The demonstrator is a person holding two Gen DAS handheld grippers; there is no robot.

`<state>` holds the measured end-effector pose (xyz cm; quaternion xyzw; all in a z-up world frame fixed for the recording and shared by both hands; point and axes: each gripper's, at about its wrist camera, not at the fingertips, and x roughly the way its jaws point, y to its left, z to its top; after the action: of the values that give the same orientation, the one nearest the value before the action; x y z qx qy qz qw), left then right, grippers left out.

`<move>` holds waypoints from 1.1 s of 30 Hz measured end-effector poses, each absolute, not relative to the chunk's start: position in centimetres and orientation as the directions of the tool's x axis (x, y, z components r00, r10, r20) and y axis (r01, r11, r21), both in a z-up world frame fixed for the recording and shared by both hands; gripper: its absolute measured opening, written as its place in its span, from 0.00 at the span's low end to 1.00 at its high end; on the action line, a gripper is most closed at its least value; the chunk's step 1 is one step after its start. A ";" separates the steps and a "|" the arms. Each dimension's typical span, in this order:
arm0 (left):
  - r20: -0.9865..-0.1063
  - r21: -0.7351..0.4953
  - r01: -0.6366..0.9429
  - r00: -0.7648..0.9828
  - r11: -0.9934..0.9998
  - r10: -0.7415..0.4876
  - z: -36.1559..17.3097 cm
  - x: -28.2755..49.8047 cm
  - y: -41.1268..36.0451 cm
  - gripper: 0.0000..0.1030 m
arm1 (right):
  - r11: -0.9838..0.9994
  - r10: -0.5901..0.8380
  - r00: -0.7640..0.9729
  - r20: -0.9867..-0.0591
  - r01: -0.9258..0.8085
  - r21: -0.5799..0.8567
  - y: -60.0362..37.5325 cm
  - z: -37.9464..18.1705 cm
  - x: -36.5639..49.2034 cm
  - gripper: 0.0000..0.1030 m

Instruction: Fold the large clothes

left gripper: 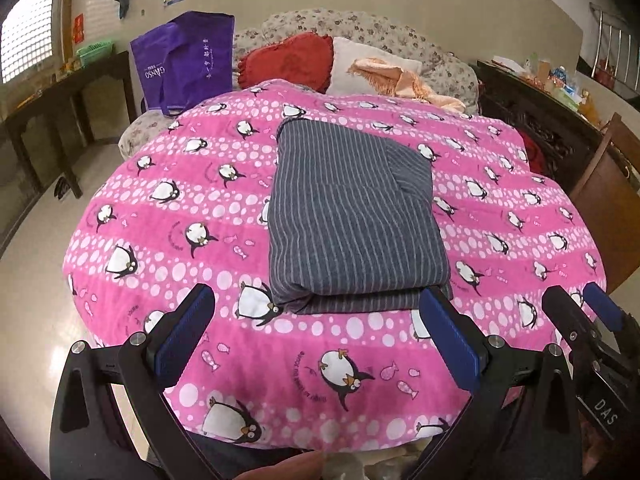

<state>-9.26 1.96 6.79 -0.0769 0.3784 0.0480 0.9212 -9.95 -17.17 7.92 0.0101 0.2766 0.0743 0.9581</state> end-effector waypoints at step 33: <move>-0.730 -0.085 -0.123 0.683 0.989 0.022 5.2 -9.2 1.3 0.99 | 0.988 0.153 0.822 -0.549 -0.118 0.100 -18.1 6.5 -10.3 0.85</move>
<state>-9.19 1.30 5.16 -0.0637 0.3960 0.0397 0.9152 -10.26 -18.07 6.50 0.0307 0.2900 0.0710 0.9539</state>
